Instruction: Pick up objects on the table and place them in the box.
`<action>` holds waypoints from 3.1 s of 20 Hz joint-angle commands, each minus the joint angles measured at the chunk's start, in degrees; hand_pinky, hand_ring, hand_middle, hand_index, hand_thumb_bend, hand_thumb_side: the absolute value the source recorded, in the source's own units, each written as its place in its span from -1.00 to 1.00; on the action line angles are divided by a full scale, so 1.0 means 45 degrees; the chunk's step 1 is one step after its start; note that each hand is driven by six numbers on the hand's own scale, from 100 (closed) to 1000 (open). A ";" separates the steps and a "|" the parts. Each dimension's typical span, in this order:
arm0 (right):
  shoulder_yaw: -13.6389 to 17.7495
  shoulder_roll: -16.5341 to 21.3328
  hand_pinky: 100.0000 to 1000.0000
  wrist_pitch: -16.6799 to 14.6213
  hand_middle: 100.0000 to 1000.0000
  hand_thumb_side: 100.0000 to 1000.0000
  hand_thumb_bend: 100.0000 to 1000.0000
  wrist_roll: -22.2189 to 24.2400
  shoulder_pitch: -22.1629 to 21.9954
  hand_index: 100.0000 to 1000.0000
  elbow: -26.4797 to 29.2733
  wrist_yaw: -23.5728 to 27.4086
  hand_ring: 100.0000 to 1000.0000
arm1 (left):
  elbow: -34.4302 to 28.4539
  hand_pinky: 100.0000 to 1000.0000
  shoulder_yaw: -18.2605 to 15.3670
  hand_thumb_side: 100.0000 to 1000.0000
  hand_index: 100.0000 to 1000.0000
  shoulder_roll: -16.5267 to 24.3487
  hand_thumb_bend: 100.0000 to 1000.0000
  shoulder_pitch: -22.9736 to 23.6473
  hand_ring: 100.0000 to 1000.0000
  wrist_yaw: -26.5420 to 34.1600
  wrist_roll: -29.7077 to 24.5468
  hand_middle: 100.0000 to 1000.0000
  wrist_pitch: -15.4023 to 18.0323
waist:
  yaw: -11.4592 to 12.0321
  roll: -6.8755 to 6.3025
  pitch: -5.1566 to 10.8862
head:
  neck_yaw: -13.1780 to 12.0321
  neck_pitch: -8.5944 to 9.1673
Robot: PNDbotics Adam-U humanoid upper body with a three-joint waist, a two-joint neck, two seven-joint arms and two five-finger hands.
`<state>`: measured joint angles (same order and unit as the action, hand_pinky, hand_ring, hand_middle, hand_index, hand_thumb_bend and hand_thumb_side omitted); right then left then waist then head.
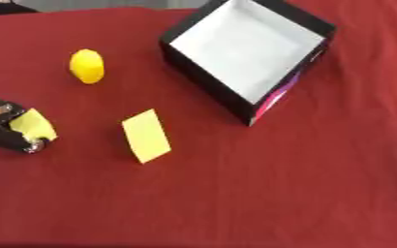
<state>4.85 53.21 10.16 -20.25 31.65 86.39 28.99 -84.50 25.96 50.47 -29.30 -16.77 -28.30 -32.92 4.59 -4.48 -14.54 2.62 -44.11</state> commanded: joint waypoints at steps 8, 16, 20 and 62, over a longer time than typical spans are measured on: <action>0.0216 0.0538 0.74 -0.0043 0.53 0.00 -0.22 -0.0120 -0.0113 0.75 -0.0009 0.0016 0.61 | -0.2762 0.43 -0.1288 -1.00 0.40 0.1151 -1.00 -0.0517 0.21 0.0060 0.0672 0.03 0.0293 | 0.0178 -0.0082 0.0176 | 0.0493 -0.0001; 0.0096 0.0980 0.74 -0.0088 0.53 0.00 -0.24 0.0000 0.0604 0.75 0.0076 0.0136 0.61 | -0.5409 0.42 -0.1656 -1.00 0.35 -0.0560 -1.00 -0.2893 0.17 -0.1158 0.0925 -0.03 0.1783 | -0.0117 -0.0054 0.0574 | 0.0946 -0.0002; -0.0176 0.1031 0.74 0.0047 0.52 0.00 -0.26 0.0220 0.1396 0.75 -0.0141 0.0101 0.61 | -0.6129 0.41 -0.0966 -1.00 0.34 -0.1826 -1.00 -0.4167 0.16 -0.1620 0.0211 -0.04 0.1632 | -0.0410 -0.0007 0.0661 | 0.0743 -0.0002; -0.0091 0.1520 0.74 -0.0133 0.50 -0.07 0.14 0.0249 0.1020 0.75 -0.0526 -0.0033 0.59 | -0.1715 0.64 0.0127 0.04 0.74 -0.6400 -0.02 -0.5698 0.53 -0.5551 -0.0025 0.41 0.4021 | 0.0227 -0.0156 0.0585 | 0.1158 -0.0002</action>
<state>3.50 57.04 9.71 -18.85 35.66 83.34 28.58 -89.67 26.32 19.27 -54.14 -42.87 -27.70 -15.00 5.88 -4.87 -14.36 7.30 -44.18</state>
